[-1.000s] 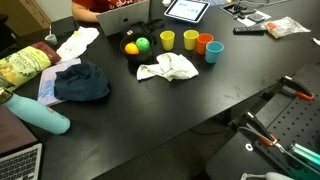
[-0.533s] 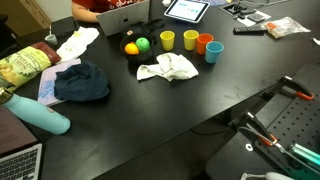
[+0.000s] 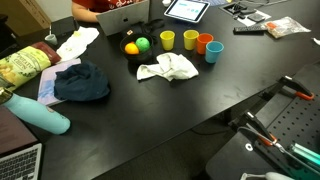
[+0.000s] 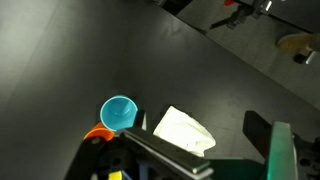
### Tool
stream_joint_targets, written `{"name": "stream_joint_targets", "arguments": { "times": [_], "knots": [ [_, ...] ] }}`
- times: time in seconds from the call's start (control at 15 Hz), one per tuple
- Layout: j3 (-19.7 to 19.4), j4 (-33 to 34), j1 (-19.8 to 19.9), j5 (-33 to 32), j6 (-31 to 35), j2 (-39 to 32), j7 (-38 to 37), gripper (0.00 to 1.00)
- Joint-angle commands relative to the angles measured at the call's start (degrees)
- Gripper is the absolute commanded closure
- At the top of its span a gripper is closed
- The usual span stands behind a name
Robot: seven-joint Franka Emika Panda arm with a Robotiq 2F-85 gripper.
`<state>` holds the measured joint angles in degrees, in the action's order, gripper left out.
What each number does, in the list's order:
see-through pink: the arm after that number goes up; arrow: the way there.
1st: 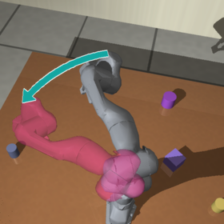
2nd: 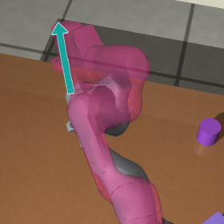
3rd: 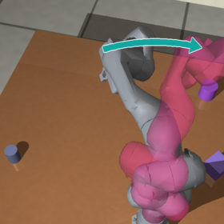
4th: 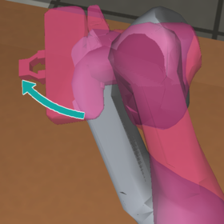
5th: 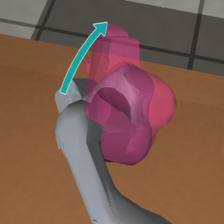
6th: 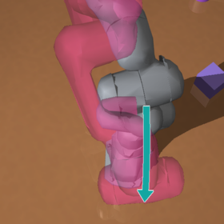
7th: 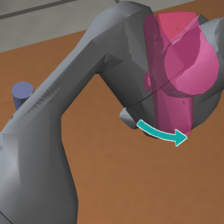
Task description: Stack the second yellow cup from the top of the table into the orange cup, stack the yellow and orange cup into the yellow cup, stack the yellow orange and yellow cup into the blue cup
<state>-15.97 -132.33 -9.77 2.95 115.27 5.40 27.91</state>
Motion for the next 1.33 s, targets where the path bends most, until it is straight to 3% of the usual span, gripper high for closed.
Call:
{"name": "stream_joint_targets", "arguments": {
  "times": [0.0, 0.27, 0.6, 0.8, 1.2, 1.27],
  "knots": [
    [5.3, 10.6, 4.3, 10.6, 0.3, -15.1, 3.3, 0.0],
    [11.4, 23.4, 9.9, 13.0, 2.3, -29.6, 0.3, 0.0],
    [14.3, 38.1, 15.0, 10.6, 1.5, -43.8, -6.0, 0.0],
    [15.3, 44.4, 15.9, 8.6, 0.6, -49.2, -7.9, 0.0],
    [14.6, 51.9, 13.2, 0.2, 2.0, -55.6, -13.6, 0.0],
    [14.2, 46.4, 12.3, -1.3, 5.8, -53.8, -14.6, 0.0]
  ]
}}
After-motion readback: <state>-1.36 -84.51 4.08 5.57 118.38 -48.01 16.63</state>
